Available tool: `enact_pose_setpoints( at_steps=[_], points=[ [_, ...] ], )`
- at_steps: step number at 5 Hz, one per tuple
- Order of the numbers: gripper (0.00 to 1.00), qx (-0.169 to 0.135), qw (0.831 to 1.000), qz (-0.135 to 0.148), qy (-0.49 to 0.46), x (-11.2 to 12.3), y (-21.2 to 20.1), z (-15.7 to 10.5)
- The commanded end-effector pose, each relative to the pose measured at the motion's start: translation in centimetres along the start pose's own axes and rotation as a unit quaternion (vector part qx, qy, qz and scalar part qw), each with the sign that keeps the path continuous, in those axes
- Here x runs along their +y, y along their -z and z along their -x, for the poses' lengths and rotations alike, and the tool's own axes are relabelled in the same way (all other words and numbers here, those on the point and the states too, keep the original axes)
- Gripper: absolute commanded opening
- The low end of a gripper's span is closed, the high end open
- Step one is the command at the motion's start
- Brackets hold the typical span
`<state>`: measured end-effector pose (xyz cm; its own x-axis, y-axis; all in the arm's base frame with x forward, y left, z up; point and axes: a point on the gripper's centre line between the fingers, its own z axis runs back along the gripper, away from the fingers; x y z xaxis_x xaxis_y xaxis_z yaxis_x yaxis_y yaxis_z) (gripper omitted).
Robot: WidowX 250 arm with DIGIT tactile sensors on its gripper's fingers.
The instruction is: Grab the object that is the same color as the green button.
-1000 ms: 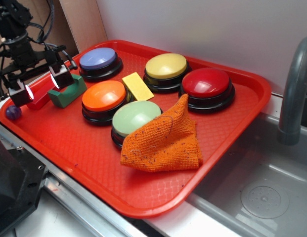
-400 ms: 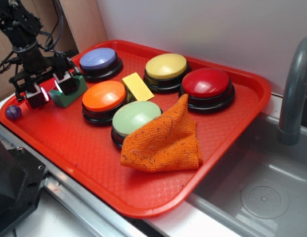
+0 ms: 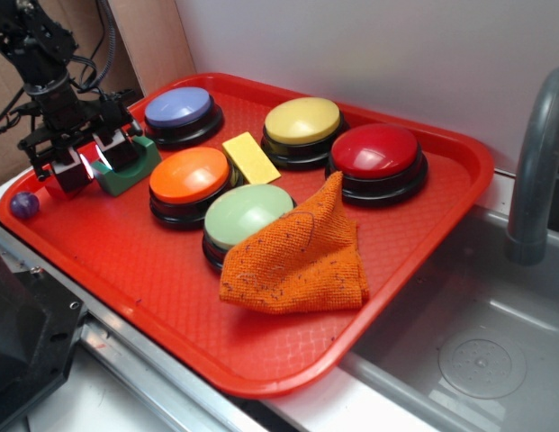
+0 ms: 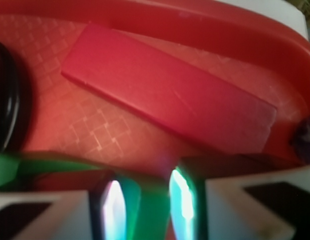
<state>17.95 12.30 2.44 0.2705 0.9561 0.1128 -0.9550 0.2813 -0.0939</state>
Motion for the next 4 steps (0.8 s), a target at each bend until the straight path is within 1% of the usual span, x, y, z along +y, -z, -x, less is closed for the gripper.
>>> enact_pose_setpoints(
  at_steps=[1,2,3,4],
  points=[
    [0.0,-0.022,0.998,-0.02,0.063,0.7,-3.3,-0.2],
    [0.0,-0.026,0.99,-0.014,0.14,0.2,-6.7,-0.3],
    [0.0,0.004,0.977,-0.024,0.211,-0.6,-8.4,0.3],
    [0.0,0.044,0.946,-0.021,0.321,-1.6,-10.6,1.6]
  ],
)
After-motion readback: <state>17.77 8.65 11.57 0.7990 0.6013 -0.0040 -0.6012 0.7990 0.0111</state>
